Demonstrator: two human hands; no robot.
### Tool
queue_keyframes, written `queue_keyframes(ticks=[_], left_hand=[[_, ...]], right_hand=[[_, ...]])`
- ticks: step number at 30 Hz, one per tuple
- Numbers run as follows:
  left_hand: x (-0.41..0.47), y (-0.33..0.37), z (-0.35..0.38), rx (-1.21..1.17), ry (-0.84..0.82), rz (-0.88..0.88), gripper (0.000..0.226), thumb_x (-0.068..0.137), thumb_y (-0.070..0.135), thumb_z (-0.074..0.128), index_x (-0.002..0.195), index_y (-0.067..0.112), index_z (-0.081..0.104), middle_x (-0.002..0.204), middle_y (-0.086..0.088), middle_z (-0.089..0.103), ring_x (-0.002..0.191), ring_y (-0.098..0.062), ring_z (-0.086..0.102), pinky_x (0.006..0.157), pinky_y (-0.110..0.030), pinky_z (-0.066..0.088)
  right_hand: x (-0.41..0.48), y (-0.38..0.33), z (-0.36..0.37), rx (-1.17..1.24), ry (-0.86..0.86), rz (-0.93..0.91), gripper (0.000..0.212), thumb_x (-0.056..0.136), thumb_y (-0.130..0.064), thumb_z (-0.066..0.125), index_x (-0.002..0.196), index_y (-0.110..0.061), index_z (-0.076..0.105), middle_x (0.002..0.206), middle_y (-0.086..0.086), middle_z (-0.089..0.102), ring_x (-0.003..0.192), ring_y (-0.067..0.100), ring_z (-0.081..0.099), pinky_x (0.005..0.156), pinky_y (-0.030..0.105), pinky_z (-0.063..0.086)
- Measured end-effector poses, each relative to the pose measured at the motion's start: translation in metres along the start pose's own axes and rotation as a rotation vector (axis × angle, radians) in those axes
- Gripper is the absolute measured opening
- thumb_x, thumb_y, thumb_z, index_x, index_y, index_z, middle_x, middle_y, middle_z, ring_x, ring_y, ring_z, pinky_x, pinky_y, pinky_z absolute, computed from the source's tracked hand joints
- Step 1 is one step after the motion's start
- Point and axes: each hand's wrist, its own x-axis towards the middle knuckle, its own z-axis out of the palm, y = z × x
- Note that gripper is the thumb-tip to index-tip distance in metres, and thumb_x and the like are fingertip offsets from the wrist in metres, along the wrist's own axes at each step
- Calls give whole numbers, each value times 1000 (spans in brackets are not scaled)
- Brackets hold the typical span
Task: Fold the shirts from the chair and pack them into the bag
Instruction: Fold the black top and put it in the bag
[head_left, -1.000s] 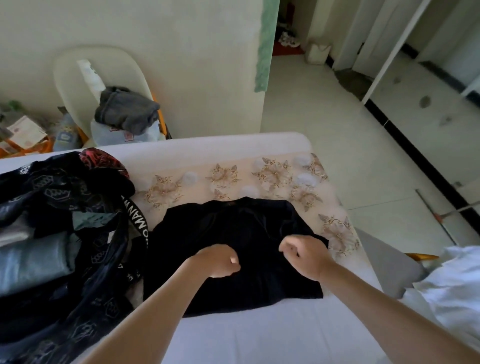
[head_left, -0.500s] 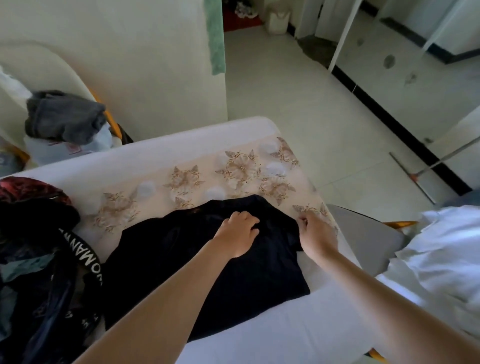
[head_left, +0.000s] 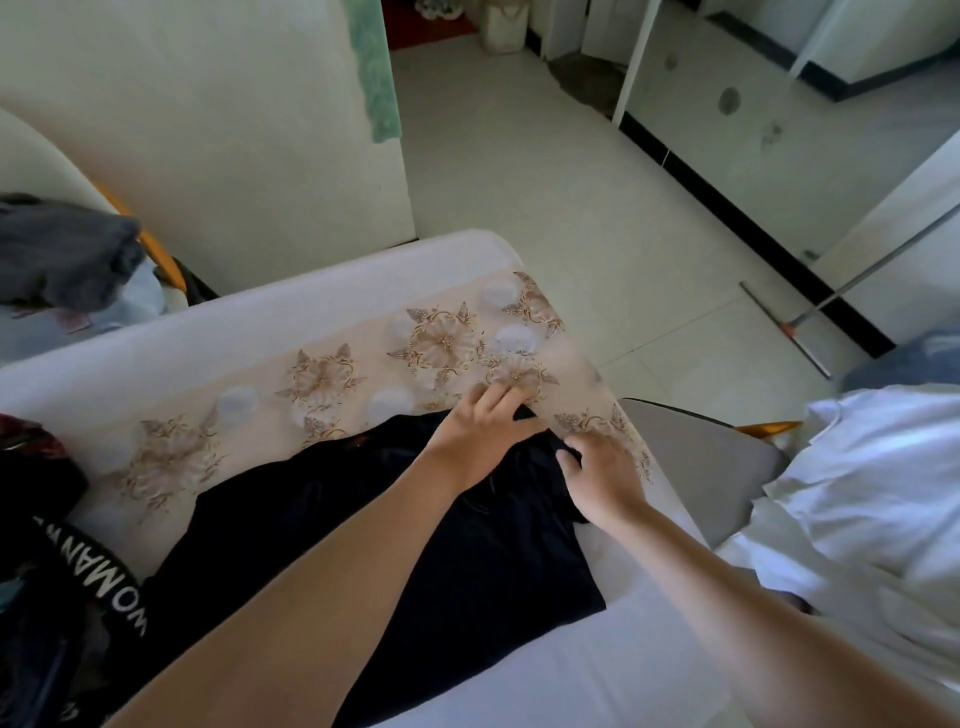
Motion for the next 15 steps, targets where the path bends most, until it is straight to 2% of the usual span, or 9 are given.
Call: queue_keyframes(ticks=[2,3,4,6,8,10,12,14,15], left_hand=[[8,-3,-2,-59,-66,78,38,99,19,53,132,38,56,154,2,27,139,-23,10,113,-34,23],[13,-4,-3,-131,-76,88,27,101,26,51,124,33,64,149,4,37,139,-21,19,111,-32,23],[16,-5,-3,-232,-64,51,23,102,27,50,117,28,68,143,5,46,134,-20,33,108,-31,29],[19,-9,-2,-453,-33,-151,17,101,26,52,109,23,67,123,7,60,114,-21,55,89,-30,42],[20,-15,1,-547,-53,-256,13,100,27,50,106,28,62,104,10,59,103,-20,58,81,-31,45],[19,-19,3,-545,-120,-238,16,99,24,48,106,30,61,113,9,55,106,-17,53,88,-35,46],[14,-23,6,-523,-118,-218,22,98,19,46,107,29,64,119,10,51,112,-17,49,94,-34,42],[5,-26,13,-477,-120,-223,31,98,19,45,119,33,63,125,10,50,120,-17,45,99,-32,38],[0,-28,18,-430,-153,-208,37,99,20,45,130,36,57,134,10,46,128,-17,39,105,-34,34]], right_hand=[[1,-1,-2,18,118,-28,20,95,-26,58,113,-20,66,107,-1,61,107,24,56,94,36,42],[1,-3,-2,31,160,-51,25,94,-29,59,117,-22,65,110,-1,61,108,24,55,98,37,42],[2,-5,-3,60,176,-74,27,93,-33,60,118,-23,64,112,-2,60,108,22,55,99,37,42],[2,-14,-4,81,137,-91,33,90,-47,61,115,-26,64,112,-4,58,105,17,55,98,35,43],[5,-21,0,-35,114,-88,38,86,-58,61,109,-29,66,110,-5,60,102,18,56,96,36,43],[9,-26,5,-217,109,-88,42,82,-62,62,107,-29,70,109,-3,62,103,23,58,95,39,43],[14,-29,7,-339,99,-65,43,79,-62,63,106,-29,70,108,-2,62,104,24,58,92,40,41],[21,-30,6,-376,93,-50,45,78,-63,62,106,-28,69,109,-2,59,104,23,55,91,40,40],[24,-31,5,-379,74,-36,45,79,-63,60,106,-28,68,111,-2,58,105,23,54,93,40,39]])
